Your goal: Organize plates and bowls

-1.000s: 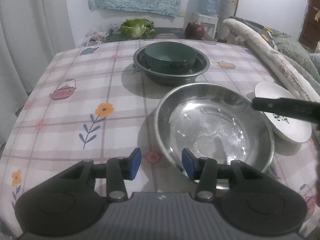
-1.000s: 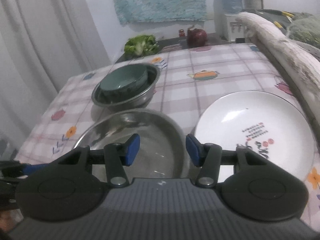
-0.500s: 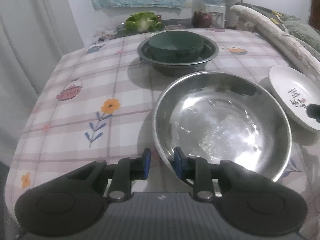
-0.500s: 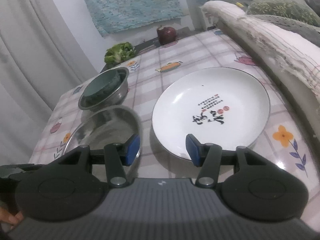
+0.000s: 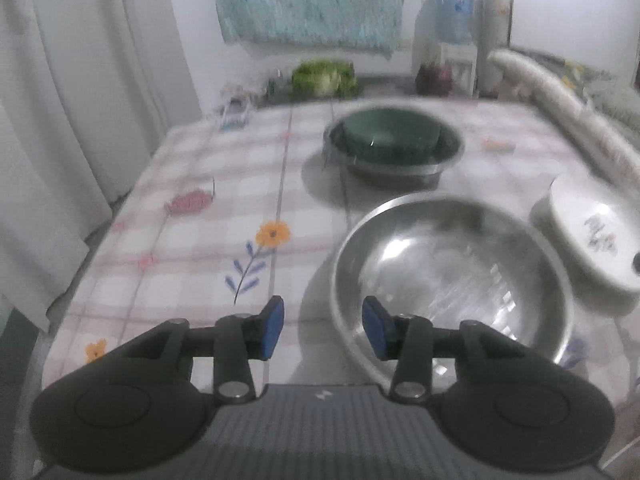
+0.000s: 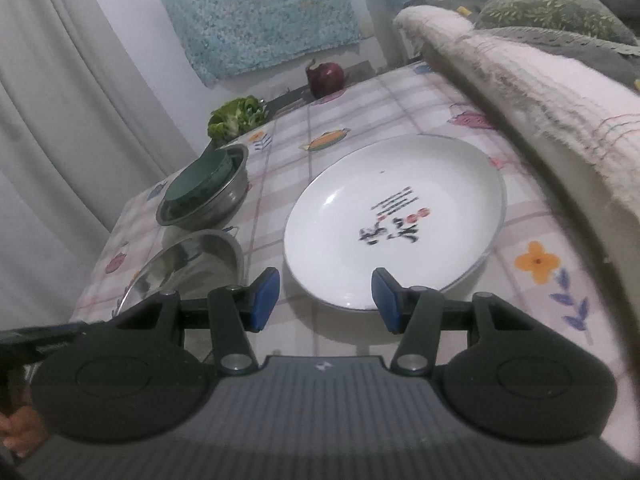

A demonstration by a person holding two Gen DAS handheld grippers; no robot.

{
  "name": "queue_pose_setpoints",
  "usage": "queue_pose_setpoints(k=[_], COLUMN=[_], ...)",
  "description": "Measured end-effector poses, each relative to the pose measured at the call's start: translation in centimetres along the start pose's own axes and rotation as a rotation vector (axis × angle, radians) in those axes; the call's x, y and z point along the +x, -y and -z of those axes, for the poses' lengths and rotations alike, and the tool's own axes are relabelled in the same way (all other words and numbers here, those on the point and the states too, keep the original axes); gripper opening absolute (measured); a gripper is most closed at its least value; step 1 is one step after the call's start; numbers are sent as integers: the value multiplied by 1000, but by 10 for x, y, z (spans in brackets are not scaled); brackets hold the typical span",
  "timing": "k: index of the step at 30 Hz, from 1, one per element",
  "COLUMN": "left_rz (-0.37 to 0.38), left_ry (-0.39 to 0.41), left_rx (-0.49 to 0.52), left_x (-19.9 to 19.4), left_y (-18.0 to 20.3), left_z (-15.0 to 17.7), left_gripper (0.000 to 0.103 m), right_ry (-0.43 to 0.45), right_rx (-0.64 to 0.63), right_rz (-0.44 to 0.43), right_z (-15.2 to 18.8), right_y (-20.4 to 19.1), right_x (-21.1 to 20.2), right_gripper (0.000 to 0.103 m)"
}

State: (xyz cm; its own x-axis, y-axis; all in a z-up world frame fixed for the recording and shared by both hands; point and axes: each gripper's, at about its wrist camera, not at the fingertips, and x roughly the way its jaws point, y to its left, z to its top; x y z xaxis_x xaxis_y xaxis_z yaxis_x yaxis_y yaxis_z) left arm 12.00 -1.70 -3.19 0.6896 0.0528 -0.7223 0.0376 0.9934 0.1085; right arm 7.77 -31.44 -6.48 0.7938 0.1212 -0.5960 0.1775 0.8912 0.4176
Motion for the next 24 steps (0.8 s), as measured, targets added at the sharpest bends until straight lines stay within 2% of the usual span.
queue_pose_setpoints(k=[3,6,10,13,19,24], left_rz=[65,146,252,282,296,307], left_ry=[52,92,102,110,38,-67], left_rx=[-3,35,100,175,243,236], left_x=[-15,-21,-18,-9,30,72], left_y=[15,45,93,128,174,193], left_z=[-13,-28,-45,-51,-68,-91], left_gripper=[47,49,49,49,48,46], right_ry=[15,35,62,68,57,39], right_rx=[-6,-9,15,45,77,89], right_rz=[14,39,73,93,107,111], right_z=[-7,-15,-24,-28,-34,-40], right_y=[11,27,49,67,87,95], right_x=[-7,-15,-23,-24,-11,11], right_gripper=[51,51,51,51,51,50])
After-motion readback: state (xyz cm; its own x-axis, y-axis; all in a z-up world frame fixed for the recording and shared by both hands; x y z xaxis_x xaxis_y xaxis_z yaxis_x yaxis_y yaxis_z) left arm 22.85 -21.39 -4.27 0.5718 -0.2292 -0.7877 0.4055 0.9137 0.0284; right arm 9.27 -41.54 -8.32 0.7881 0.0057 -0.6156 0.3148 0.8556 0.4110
